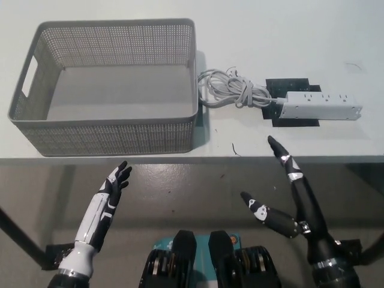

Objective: Use the right hand to pick up a power strip and put it into a container on the left side

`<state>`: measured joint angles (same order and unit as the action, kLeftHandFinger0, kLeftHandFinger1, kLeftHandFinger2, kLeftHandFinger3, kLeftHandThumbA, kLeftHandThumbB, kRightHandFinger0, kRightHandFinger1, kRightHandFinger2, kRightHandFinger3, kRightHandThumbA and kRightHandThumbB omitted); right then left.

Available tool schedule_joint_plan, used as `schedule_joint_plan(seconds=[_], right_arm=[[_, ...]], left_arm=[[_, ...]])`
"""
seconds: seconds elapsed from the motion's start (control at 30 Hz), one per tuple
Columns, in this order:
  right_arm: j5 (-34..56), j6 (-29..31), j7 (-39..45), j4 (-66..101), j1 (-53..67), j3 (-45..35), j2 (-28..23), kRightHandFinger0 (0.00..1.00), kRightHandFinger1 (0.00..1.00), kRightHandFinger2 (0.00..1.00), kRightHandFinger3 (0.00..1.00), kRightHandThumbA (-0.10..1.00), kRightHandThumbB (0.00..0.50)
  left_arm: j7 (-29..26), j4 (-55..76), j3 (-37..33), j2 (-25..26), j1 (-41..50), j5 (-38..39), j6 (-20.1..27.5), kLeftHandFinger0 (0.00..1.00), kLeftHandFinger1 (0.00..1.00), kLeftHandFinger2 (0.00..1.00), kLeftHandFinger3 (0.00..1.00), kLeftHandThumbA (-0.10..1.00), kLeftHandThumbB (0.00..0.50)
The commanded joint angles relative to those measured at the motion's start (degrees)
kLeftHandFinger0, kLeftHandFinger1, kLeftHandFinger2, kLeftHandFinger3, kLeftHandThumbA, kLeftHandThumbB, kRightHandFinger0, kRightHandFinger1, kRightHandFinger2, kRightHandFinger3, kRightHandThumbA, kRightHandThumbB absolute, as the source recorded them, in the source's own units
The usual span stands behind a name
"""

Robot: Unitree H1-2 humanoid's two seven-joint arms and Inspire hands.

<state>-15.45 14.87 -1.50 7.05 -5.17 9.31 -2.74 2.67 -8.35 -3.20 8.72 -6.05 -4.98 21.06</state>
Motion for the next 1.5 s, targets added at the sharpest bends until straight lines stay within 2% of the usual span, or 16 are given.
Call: schedule_joint_plan(seconds=[0.0,0.03,0.07,0.1,0.13,0.17,0.37,0.47,0.57,0.7,0.93,1.03,1.17,1.2,1.27,1.47], right_arm=[[-5.47,1.95,-1.79,11.56,1.06,-1.77,-0.08,1.00,1.00,1.00,1.00,0.68,0.066],[-5.96,1.40,-1.61,12.60,1.13,-1.99,-0.23,1.00,1.00,1.00,1.00,0.69,0.069],[-8.45,-1.60,-0.06,17.31,0.31,-3.36,-1.82,1.00,1.00,1.00,1.00,0.64,0.122],[-9.17,-3.75,1.17,19.57,-0.23,-4.02,-2.63,1.00,1.00,1.00,1.00,0.63,0.132],[-10.19,-8.01,3.32,23.00,-2.02,-5.27,-3.76,1.00,1.00,1.00,1.00,0.63,0.203],[-11.45,-9.92,4.52,24.80,-3.59,-6.13,-4.68,1.00,1.00,1.00,1.00,0.64,0.225],[-24.38,-17.35,11.44,26.03,-14.91,-7.98,-10.63,1.00,1.00,1.00,1.00,1.00,0.332],[-28.49,-19.07,13.09,22.53,-19.66,-6.97,-12.74,1.00,1.00,1.00,1.00,1.00,0.358],[-30.28,-22.03,15.25,17.78,-24.78,-5.38,-13.88,1.00,1.00,1.00,1.00,1.00,0.364],[-34.67,-24.59,17.27,9.83,-30.95,-2.22,-14.71,1.00,1.00,1.00,1.00,1.00,0.346],[-39.26,-28.29,19.00,-3.27,-39.31,3.40,-14.82,1.00,1.00,1.00,1.00,1.00,0.376],[-40.46,-30.71,21.06,-8.41,-42.25,5.90,-14.71,1.00,1.00,1.00,1.00,1.00,0.407],[-41.68,-31.76,17.62,-16.36,-45.01,8.43,-13.72,1.00,1.00,1.00,1.00,1.00,0.419],[-41.61,-31.88,17.43,-16.80,-45.17,8.62,-13.71,1.00,1.00,1.00,1.00,1.00,0.393],[-41.41,-31.97,15.46,-21.62,-46.89,9.36,-12.85,1.00,1.00,1.00,1.00,1.00,0.416],[-40.13,-32.35,12.27,-34.25,-50.00,10.90,-11.19,1.00,1.00,1.00,1.00,1.00,0.410]], left_arm=[[1.90,6.17,-0.50,1.02,1.91,1.20,0.72,1.00,1.00,1.00,1.00,1.00,0.233],[2.02,6.40,-0.49,1.02,2.11,1.27,0.84,1.00,1.00,1.00,1.00,1.00,0.232],[2.67,7.45,-0.64,1.05,3.19,2.50,0.62,1.00,1.00,1.00,1.00,1.00,0.244],[2.92,7.87,-0.67,1.14,3.67,2.69,0.52,1.00,1.00,1.00,1.00,1.00,0.244],[3.09,8.22,-0.62,1.17,4.19,2.81,0.49,1.00,1.00,1.00,1.00,1.00,0.250],[3.25,8.38,-0.53,1.25,4.52,2.99,0.41,1.00,1.00,1.00,1.00,1.00,0.249],[3.23,7.81,0.02,1.42,4.41,2.03,0.70,1.00,1.00,1.00,1.00,1.00,0.244],[3.69,7.74,-0.03,1.61,4.25,2.39,0.29,1.00,1.00,1.00,1.00,1.00,0.253],[4.22,7.51,-0.07,2.03,4.18,2.63,0.15,1.00,1.00,1.00,1.00,1.00,0.261],[4.20,7.35,-0.10,1.94,4.19,2.16,-0.09,1.00,1.00,1.00,1.00,1.00,0.271],[4.49,6.47,-0.13,2.21,3.90,1.38,0.38,1.00,1.00,1.00,1.00,1.00,0.260],[4.68,6.28,-0.15,2.37,3.68,1.88,0.27,1.00,1.00,1.00,1.00,1.00,0.269],[4.86,6.12,-0.20,2.48,3.47,1.68,0.52,1.00,1.00,1.00,1.00,1.00,0.266],[4.88,6.11,-0.19,2.47,3.47,1.68,0.53,1.00,1.00,1.00,1.00,1.00,0.265],[5.09,5.81,-0.07,2.58,3.29,2.09,0.36,1.00,1.00,1.00,1.00,1.00,0.265],[5.38,5.78,-0.41,2.54,3.40,2.02,0.55,1.00,1.00,1.00,1.00,1.00,0.255]])
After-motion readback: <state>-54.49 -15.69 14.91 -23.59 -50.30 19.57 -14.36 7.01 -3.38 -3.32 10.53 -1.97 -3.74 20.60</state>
